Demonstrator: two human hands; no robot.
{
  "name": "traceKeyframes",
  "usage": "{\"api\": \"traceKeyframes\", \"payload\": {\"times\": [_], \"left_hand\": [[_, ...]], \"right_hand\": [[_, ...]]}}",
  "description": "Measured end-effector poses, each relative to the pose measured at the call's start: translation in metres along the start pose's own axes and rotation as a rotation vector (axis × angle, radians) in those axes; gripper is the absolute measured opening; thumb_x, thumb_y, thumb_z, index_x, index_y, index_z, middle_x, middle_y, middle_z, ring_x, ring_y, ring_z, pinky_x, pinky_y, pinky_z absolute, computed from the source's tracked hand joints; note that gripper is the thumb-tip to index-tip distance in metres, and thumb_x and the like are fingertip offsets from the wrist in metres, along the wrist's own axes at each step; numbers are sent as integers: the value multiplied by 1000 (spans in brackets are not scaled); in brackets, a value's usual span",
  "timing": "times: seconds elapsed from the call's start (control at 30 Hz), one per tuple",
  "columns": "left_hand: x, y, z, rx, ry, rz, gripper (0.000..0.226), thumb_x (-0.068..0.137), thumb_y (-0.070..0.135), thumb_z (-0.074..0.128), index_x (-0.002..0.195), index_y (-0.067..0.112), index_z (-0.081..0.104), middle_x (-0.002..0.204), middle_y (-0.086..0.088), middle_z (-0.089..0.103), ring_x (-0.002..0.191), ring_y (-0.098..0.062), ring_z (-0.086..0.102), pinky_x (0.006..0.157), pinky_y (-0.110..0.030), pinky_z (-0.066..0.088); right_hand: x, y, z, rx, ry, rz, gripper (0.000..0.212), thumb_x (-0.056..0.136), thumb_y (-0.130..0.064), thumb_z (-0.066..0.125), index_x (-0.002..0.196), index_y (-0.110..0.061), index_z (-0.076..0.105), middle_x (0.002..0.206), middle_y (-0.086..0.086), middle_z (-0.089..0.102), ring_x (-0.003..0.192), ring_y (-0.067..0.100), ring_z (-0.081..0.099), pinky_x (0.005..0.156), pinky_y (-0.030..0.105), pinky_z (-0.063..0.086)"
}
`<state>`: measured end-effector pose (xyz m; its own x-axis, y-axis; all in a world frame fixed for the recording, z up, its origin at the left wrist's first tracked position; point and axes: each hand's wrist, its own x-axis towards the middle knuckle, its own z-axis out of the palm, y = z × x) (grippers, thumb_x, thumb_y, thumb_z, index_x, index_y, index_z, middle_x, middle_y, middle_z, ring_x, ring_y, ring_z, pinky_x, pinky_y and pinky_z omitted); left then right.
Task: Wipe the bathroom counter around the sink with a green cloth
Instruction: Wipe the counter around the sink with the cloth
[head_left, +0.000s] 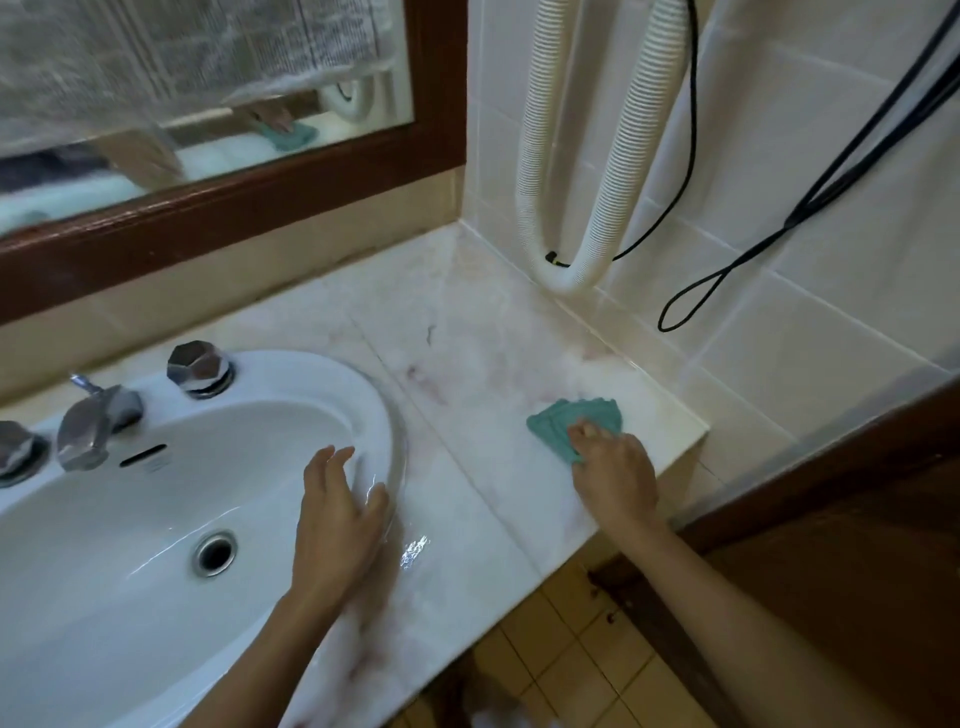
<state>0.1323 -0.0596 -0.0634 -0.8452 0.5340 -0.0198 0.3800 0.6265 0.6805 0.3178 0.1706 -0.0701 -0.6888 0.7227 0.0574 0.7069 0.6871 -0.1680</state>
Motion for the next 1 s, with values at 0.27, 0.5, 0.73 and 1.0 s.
{"api": "traceKeyframes", "payload": {"times": [0.27,0.5,0.73,1.0], "left_hand": [[-7,-4,4,117,-141,-51,64,94,37,52,149,19,27,154,0,30,134,-22,41,102,-37,36],[-10,-3,3,178,-131,-59,68,91,37,52,151,27,21,152,6,32,132,-19,42,95,-36,39],[-8,7,11,329,-91,-44,62,93,50,40,147,24,22,140,4,37,119,-21,48,79,-36,43],[2,6,8,429,-167,-80,57,94,58,26,141,26,28,126,-2,47,108,-28,56,77,-37,40]], "right_hand": [[-17,-45,-4,28,-258,-107,59,98,-47,33,144,-12,37,152,13,33,133,40,36,104,49,36],[0,-44,-6,27,-214,-144,75,88,-67,5,153,-30,6,161,-4,-12,146,19,-17,117,43,-3],[27,-84,45,-7,-211,93,63,97,-57,14,153,-32,-2,162,5,-7,147,31,-10,116,52,2],[-7,-123,55,25,-160,-310,54,96,-48,26,147,-33,31,160,13,16,145,40,13,113,59,17]]}}
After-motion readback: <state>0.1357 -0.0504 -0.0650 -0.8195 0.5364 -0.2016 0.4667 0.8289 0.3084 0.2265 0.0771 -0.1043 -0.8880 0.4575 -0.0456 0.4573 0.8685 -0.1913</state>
